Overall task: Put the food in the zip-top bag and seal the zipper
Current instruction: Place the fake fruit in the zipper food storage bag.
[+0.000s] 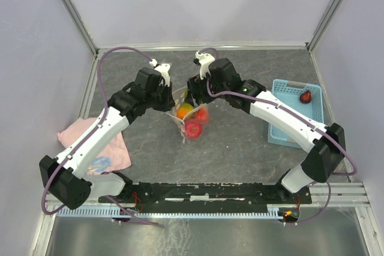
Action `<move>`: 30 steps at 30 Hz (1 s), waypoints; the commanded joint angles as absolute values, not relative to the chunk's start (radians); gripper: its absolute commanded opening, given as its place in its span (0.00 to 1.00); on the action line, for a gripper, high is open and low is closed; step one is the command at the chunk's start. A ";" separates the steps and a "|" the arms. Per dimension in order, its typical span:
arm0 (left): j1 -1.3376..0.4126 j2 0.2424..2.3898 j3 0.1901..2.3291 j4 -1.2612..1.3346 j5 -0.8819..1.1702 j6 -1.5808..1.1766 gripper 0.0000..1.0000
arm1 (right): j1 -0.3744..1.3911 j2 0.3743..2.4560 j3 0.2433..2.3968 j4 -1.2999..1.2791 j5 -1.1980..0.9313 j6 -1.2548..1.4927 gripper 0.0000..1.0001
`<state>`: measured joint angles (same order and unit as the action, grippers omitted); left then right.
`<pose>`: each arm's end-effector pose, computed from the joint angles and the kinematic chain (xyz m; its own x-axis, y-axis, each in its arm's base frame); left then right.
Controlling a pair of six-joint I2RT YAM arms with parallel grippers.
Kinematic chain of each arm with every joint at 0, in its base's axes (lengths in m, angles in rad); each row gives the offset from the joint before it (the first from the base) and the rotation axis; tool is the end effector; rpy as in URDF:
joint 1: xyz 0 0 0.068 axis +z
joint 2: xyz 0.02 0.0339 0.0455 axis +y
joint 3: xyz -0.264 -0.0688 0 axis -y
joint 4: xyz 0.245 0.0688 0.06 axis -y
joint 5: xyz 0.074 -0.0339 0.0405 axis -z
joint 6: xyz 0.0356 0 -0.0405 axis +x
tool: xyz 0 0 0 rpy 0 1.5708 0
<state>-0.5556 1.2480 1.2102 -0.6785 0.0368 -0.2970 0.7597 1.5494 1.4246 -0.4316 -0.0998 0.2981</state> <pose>0.2253 -0.1414 0.3426 -0.6946 0.0870 -0.7141 0.3633 0.8992 -0.2438 0.2570 0.2490 0.3487 -0.5853 -0.1529 -0.7963 -0.6012 0.7407 0.2997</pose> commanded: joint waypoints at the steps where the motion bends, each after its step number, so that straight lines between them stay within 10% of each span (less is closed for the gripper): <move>1: -0.548 1.238 1.216 -0.645 0.052 -0.310 0.03 | 0.764 1.575 1.522 -0.505 0.022 0.267 0.73; 30: -0.548 1.235 1.216 -0.646 0.055 -0.309 0.03 | 0.764 1.543 1.580 -0.600 0.091 0.272 0.92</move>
<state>-0.5556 1.2480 1.2102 -0.6785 0.0368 -0.2970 0.7639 1.5845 1.5299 -0.5701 -0.0017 0.2653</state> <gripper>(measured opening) 0.042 0.940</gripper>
